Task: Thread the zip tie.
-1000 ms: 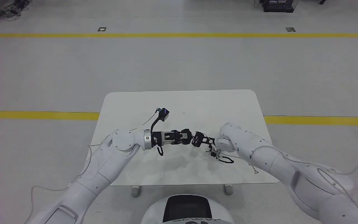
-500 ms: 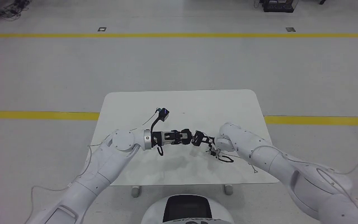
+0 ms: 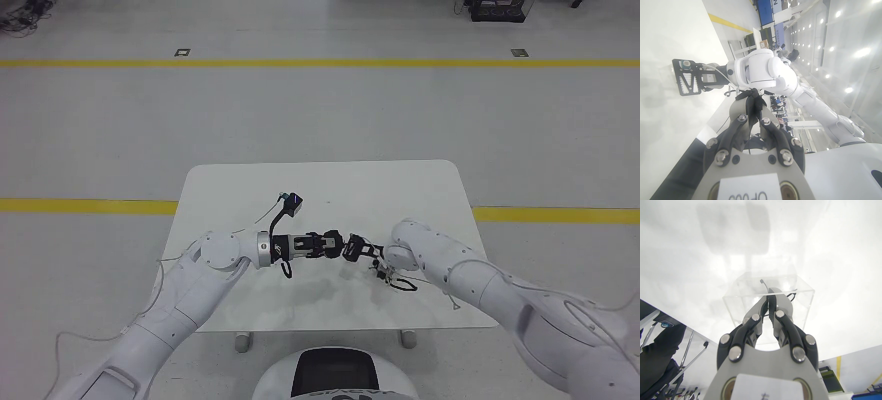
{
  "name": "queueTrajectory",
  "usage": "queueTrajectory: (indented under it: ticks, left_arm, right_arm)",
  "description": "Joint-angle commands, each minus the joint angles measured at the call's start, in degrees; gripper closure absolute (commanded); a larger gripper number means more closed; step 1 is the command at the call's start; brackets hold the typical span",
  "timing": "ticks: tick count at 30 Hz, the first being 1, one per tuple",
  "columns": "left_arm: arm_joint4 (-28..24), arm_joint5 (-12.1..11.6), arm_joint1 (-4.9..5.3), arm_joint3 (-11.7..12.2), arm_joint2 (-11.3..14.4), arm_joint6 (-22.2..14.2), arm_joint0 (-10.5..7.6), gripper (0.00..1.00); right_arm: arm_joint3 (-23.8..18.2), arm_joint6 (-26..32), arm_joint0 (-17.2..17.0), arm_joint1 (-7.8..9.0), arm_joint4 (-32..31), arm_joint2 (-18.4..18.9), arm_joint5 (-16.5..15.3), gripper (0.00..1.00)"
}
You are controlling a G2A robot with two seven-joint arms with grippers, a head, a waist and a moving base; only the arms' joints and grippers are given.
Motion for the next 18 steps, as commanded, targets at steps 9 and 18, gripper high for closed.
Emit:
queueTrajectory:
  ticks: [9,18]
  left_arm:
    - [0.00,0.00,0.00,0.00,0.00,0.00,0.00,1.00]
    - [0.00,0.00,0.00,0.00,0.00,0.00,0.00,1.00]
  right_arm:
    - [-1.47,-0.91,0.69,1.03,-0.75,0.00,0.00,1.00]
    - [-8.81,-6.89,2.09,6.13,-0.29,0.00,0.00,1.00]
